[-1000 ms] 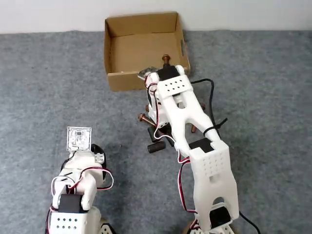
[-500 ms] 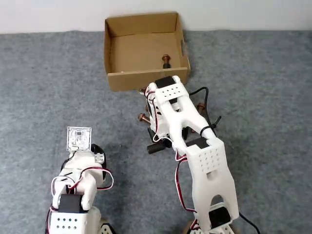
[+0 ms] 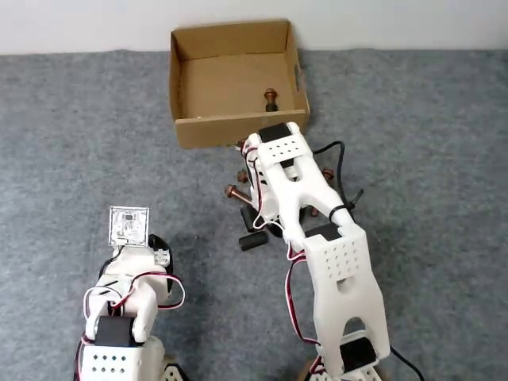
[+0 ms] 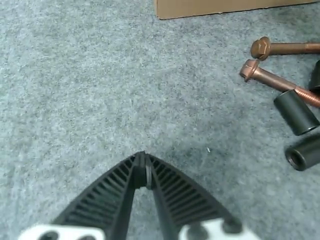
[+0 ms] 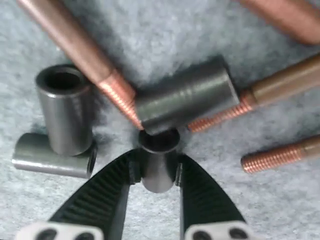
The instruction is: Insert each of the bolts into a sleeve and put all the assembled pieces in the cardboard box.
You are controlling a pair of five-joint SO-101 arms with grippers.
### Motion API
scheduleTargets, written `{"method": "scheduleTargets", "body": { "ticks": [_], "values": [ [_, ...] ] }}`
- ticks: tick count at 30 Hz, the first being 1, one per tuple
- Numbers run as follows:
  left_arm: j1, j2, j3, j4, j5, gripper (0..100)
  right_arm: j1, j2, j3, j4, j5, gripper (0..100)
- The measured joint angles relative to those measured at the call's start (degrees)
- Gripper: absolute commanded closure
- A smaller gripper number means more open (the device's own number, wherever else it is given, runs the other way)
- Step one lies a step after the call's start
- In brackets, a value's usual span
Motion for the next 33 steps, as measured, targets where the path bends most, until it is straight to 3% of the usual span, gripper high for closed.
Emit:
{"method": "scheduleTargets", "body": {
  "ticks": [13, 27, 33],
  "values": [
    [0.0, 0.0, 0.0, 0.0, 0.0, 100, -2.81, -17.93, 4.04, 2.37, -3.87, 99.0],
    [0.0, 0.0, -0.26, 0.0, 0.0, 99, -2.9, -54.95, 37.54, 0.18, -17.67, 99.0],
    [0.0, 0.0, -8.44, 0.0, 0.0, 99, 3.25, -72.26, 51.96, -4.66, -21.1, 99.0]
  ]
}}
